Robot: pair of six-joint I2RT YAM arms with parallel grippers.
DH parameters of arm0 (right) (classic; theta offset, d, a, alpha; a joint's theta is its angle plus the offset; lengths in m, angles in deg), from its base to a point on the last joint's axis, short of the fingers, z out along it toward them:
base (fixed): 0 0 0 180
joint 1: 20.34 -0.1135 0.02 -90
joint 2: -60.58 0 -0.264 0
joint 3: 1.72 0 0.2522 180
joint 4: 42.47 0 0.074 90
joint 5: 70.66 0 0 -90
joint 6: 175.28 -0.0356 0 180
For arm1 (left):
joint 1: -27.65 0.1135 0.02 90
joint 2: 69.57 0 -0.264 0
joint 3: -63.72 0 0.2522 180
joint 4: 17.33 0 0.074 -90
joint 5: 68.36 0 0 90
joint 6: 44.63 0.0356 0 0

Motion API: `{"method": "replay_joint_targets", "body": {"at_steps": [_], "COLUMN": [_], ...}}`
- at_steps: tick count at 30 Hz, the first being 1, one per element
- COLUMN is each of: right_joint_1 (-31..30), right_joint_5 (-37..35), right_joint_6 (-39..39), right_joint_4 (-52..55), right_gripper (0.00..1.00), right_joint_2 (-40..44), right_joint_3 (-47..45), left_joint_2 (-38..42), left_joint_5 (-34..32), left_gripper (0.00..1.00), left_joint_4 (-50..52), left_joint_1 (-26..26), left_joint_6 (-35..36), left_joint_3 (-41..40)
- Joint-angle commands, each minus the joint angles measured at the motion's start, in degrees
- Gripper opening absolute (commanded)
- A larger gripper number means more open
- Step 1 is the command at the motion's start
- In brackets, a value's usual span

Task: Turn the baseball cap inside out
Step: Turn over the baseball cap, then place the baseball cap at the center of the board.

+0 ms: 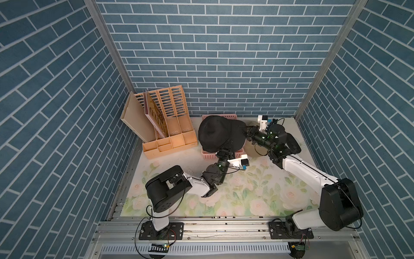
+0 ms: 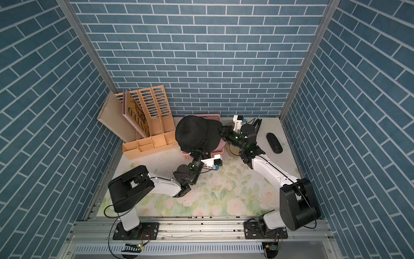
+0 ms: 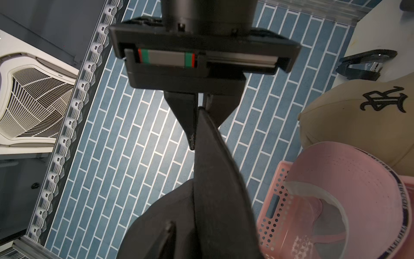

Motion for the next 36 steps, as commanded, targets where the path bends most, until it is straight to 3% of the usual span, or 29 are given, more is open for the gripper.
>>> {"method": "replay_joint_targets", "body": {"at_steps": [1, 5, 9, 13, 16, 18, 22, 27, 31, 36], "right_joint_1": [0.77, 2.47, 4.91, 7.99, 10.31, 11.72, 13.88, 20.24, 23.59, 26.24], "right_joint_5": [-5.94, -13.62, -22.09, -28.45, -34.18, -37.66, -44.40, -44.14, -42.06, -38.41], "right_joint_6": [2.91, 2.63, 2.10, 1.14, 1.54, 2.30, 5.18, 3.78, 2.45, -0.08], "right_joint_4": [-4.63, -7.55, -12.26, -18.25, -16.17, -13.30, -4.73, -1.42, -0.32, -11.01], "right_gripper": [0.00, 0.00, 0.00, 0.00, 0.00, 0.00, 0.00, 0.00, 0.00, 0.00], "right_joint_2": [1.74, 4.48, 8.52, 13.41, 19.03, 23.27, 32.46, 41.44, 43.19, 41.58], "right_joint_3": [-1.81, -3.65, -7.81, -14.29, -18.93, -21.51, -25.54, -32.30, -35.10, -41.71], "left_joint_2": [3.02, 10.04, 18.37, 22.67, 23.52, 24.01, 27.94, 30.18, 29.19, 28.70], "left_joint_5": [-1.05, -1.85, 2.24, 3.19, -2.01, -6.24, -4.55, -4.57, -5.90, -8.03], "left_gripper": [0.97, 0.99, 1.00, 1.00, 1.00, 1.00, 1.00, 1.00, 1.00, 1.00], "left_joint_4": [-4.89, 8.83, 30.05, 34.31, 36.92, 44.19, 60.04, 62.90, 65.49, 67.93], "left_joint_1": [-0.72, -0.72, -0.71, -0.65, -0.47, -0.38, 0.99, 2.17, 3.28, 5.13], "left_joint_6": [-5.09, -17.21, -32.60, -45.35, -52.74, -61.51, -78.96, -81.48, -83.94, -87.76], "left_joint_3": [0.50, 0.48, 2.83, 1.46, 2.10, 5.46, 10.78, 10.31, 10.18, 10.09]}}
